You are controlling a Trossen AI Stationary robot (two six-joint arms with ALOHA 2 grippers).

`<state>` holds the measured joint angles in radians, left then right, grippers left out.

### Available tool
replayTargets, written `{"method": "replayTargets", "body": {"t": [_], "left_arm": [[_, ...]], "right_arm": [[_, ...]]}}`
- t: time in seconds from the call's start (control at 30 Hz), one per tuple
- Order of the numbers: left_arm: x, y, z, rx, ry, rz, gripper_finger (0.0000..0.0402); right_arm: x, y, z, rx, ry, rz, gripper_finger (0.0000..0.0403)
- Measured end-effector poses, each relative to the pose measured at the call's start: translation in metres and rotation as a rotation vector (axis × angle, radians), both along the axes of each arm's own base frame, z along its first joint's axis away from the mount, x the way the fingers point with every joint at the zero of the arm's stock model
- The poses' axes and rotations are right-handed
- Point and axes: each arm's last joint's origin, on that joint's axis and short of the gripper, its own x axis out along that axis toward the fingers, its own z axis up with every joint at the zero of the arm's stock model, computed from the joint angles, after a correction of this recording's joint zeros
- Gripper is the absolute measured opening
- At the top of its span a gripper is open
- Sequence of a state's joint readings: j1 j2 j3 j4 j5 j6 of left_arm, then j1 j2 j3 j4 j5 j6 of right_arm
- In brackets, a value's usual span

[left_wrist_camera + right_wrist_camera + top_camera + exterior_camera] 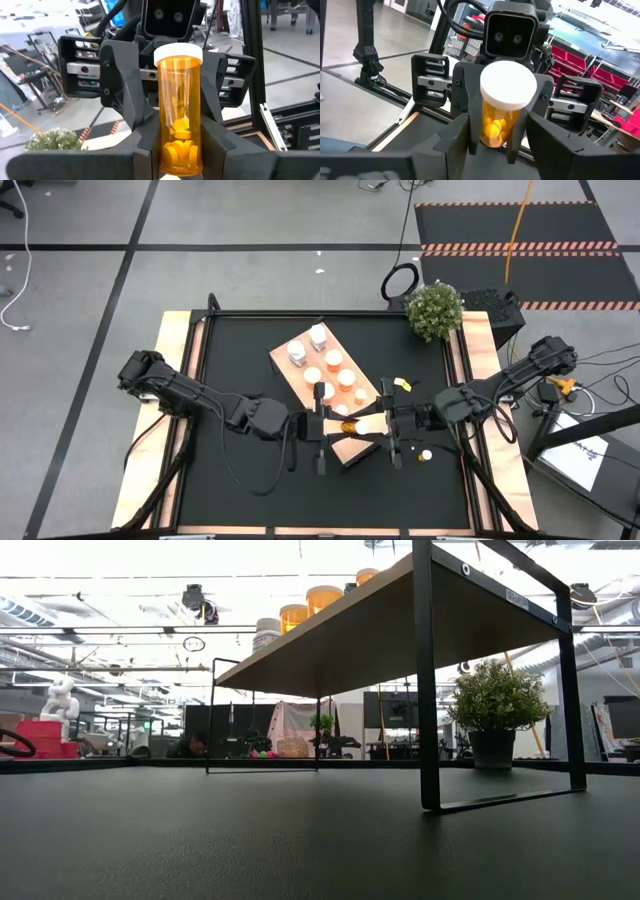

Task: Pick and place medicine bottles onto shelf by color
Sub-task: Put the top orange tablet bottle on the shelf aligned with the orange tablet bottles

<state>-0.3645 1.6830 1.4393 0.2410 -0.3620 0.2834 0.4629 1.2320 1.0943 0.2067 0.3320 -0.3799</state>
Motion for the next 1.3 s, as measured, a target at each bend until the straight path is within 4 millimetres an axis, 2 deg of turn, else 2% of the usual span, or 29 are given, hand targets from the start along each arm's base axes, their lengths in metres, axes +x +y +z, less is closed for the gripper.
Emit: {"method": "replayTargets", "body": {"t": [0.7, 0.87, 1.3], "left_arm": [[0.002, 0.005, -0.008, 0.020, -0.024, 0.020, 0.0092], [0.003, 0.006, -0.013, 0.026, -0.007, 0.029, 0.0093], [0.000, -0.001, -0.005, 0.021, -0.078, 0.005, 0.0093]], "right_arm": [[0.000, 0.001, 0.003, 0.030, -0.041, -0.002, 0.0202], [0.000, 0.002, 0.006, 0.041, -0.064, 0.008, 0.0193], [0.000, 0.002, 0.005, 0.054, -0.047, 0.029, 0.0159]]}}
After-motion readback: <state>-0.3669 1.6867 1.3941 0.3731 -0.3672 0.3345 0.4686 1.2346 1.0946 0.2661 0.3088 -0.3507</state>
